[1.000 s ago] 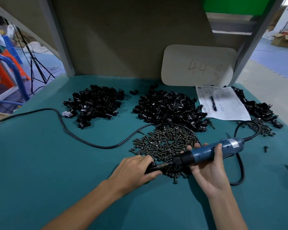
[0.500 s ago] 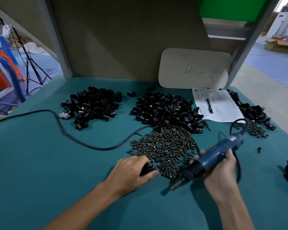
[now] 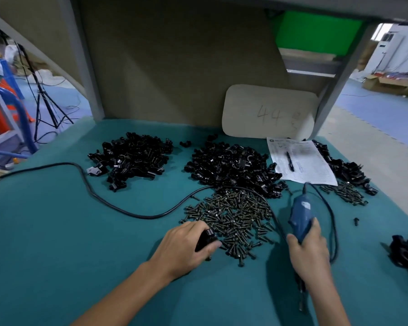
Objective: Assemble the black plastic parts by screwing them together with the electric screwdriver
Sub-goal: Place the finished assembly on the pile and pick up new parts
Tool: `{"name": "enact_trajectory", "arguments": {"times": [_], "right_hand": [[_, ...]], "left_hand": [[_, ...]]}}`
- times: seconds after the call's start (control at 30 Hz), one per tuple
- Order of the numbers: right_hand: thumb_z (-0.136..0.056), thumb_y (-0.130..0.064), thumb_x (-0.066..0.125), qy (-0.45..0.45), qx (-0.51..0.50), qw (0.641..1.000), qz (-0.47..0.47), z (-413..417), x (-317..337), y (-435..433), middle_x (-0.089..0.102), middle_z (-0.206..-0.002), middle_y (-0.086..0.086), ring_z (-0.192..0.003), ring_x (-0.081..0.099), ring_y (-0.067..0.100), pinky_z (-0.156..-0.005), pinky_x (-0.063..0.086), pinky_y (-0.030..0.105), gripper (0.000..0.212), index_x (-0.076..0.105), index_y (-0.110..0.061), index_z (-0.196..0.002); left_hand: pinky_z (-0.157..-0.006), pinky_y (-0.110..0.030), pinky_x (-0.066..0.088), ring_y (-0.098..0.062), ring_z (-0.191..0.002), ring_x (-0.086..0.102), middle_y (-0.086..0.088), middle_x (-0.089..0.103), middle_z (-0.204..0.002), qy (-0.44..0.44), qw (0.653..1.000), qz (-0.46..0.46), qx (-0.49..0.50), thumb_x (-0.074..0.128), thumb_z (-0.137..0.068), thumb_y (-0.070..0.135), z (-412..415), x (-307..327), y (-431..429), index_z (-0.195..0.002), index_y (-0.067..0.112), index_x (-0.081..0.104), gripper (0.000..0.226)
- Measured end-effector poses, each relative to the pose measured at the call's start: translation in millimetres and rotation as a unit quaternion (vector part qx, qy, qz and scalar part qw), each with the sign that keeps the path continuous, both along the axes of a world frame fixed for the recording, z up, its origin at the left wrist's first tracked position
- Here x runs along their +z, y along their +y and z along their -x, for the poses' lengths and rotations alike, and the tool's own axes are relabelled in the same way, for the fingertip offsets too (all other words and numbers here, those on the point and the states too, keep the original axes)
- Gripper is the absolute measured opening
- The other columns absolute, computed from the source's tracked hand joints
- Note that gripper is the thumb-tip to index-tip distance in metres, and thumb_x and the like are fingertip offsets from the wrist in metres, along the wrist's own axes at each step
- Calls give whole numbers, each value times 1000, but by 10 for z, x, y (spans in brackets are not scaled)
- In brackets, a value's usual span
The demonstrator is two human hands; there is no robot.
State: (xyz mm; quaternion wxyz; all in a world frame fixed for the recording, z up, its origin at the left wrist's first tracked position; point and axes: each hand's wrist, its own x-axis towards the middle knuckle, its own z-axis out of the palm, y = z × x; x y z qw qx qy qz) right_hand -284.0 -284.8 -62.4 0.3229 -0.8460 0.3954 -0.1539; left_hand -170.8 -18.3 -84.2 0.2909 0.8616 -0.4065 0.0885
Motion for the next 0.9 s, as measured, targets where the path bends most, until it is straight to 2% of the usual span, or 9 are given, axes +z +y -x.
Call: {"name": "enact_trajectory", "arguments": {"times": [0.17,0.27,0.33,0.4,0.47,0.57,0.7,0.8,0.9], "right_hand": [[-96,-23,68,70,-10,992,103,1,21,168,42,-147,33,-137,37,46,-112,23,50,78,25,2,-157],[-95,-28,69,-27,37,990,137,44,129,347,41,-152,23,-141,35,39,-116,26,51,70,37,-9,-155],[-97,-37,64,-113,157,981,22,86,260,541,53,-145,-2,-131,51,12,-108,44,32,54,47,-31,-148],[-96,-48,62,-110,265,950,-122,122,394,744,62,-131,-22,-117,57,-10,-96,48,14,38,55,-51,-133],[-95,-45,64,-107,315,930,-155,151,422,844,68,-122,-24,-115,60,-8,-96,50,18,33,61,-48,-128],[-94,-36,67,-162,276,939,-123,221,419,824,71,-112,-12,-102,66,7,-92,53,28,27,65,-37,-121],[-90,-57,64,-167,159,972,-43,468,335,396,64,-105,-12,-91,59,7,-86,51,31,30,59,-44,-117],[-93,-57,64,-155,60,986,21,771,245,-148,62,-111,-18,-102,58,1,-84,48,28,26,57,-44,-114],[-95,-45,68,-168,-59,979,97,1095,146,-745,62,-112,-9,-104,58,11,-86,45,31,23,58,-35,-114]], "left_hand": [[-70,-9,35,1,-83,44,22,48,-87,20,998,51,4,56,-93,59,75,42,40,-96,33,47,28],[-73,-8,35,2,-85,44,24,46,-88,22,997,75,-14,58,-94,55,125,104,-5,-96,29,50,28],[-74,-14,37,-2,-84,44,16,52,-89,2,996,84,-35,60,-94,51,157,174,-86,-97,22,56,29],[-73,-21,41,-11,-82,48,8,57,-89,-38,993,85,-71,63,-93,42,199,253,-185,-97,15,60,27],[-71,-24,44,-15,-80,51,3,61,-90,-75,987,97,-101,64,-89,34,230,304,-283,-98,13,62,23],[-75,-26,45,-16,-86,56,5,65,-99,-104,985,94,-103,63,-84,42,195,319,-391,-109,16,61,36],[-96,-31,41,-18,-110,57,3,63,-120,-104,992,49,-53,57,-86,63,14,153,-382,-125,17,61,60],[-94,-40,47,-18,-108,58,5,64,-115,-45,998,34,0,49,-90,62,-175,-22,-228,-120,22,62,52],[-87,-43,48,-19,-99,59,7,63,-103,-47,998,26,28,58,-94,44,-337,-181,-70,-107,32,60,17]]}}
